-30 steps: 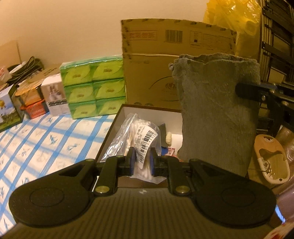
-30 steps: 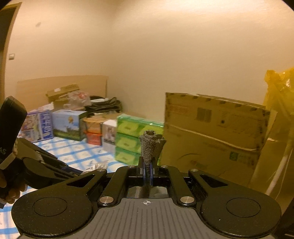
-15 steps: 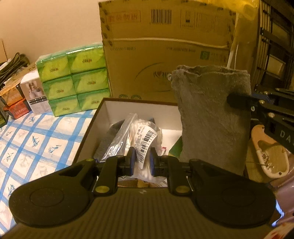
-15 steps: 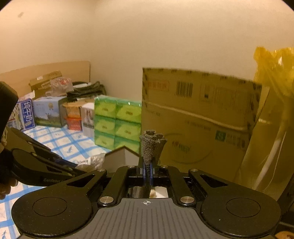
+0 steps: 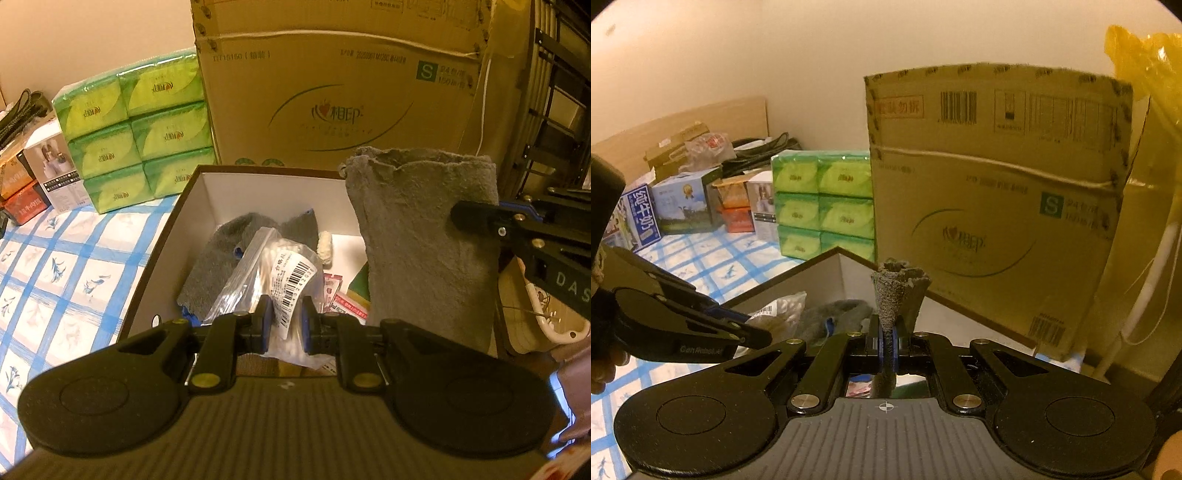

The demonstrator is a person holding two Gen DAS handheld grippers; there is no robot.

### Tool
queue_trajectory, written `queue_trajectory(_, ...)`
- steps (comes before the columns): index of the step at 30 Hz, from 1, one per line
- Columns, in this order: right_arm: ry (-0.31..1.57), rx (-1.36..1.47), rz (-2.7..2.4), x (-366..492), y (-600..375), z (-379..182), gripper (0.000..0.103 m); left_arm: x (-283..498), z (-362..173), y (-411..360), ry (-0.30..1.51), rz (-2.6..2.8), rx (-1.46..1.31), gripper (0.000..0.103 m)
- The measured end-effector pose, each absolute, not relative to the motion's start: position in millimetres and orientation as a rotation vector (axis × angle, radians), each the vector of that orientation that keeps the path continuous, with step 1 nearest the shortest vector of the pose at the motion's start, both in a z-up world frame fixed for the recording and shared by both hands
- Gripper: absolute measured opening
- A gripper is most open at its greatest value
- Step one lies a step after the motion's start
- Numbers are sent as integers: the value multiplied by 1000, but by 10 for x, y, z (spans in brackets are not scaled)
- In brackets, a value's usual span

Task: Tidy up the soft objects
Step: 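Open the right tool to drop the grey cloth while the left tool releases the swab bag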

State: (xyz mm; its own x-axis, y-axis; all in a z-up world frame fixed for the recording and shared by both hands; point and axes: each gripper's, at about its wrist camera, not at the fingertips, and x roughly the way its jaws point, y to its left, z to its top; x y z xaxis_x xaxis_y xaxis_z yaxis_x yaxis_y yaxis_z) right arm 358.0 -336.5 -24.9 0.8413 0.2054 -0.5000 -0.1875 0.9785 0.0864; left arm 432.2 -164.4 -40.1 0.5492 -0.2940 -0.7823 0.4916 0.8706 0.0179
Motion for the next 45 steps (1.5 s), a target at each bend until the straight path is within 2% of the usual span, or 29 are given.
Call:
queue_trajectory(7, 581, 70, 190, 3820, -3516, -372, 8, 4377, -448, -1677, 885, -476, 251, 14)
queue_trajectory(10, 605, 50, 156, 3889, -3561, -443, 26, 4391, -467, -1692, 890, -483, 254, 14)
queue_trajectory(12, 615, 59, 152, 3888, -3601, -477, 45, 4403, -484, -1701, 893, -486, 255, 14)
queue_trajectory(15, 624, 60, 137, 3889, -3646, -518, 55, 4419, -507, -1715, 899, -491, 255, 14)
queue_trajectory(34, 753, 107, 134, 3892, -3674, -845, 57, 4558, -664, -1832, 909, -504, 280, 15)
queue_trajectory(36, 753, 107, 134, 3899, -3671, -851, 57, 4571, -658, -1844, 885, -496, 283, 20)
queue_trajectory(38, 753, 104, 132, 3898, -3669, -854, 57, 4585, -660, -1849, 862, -501, 281, 45)
queue_trajectory(45, 772, 88, 142, 3881, -3607, -902, 59, 4599, -718, -1859, 860, -492, 295, 49)
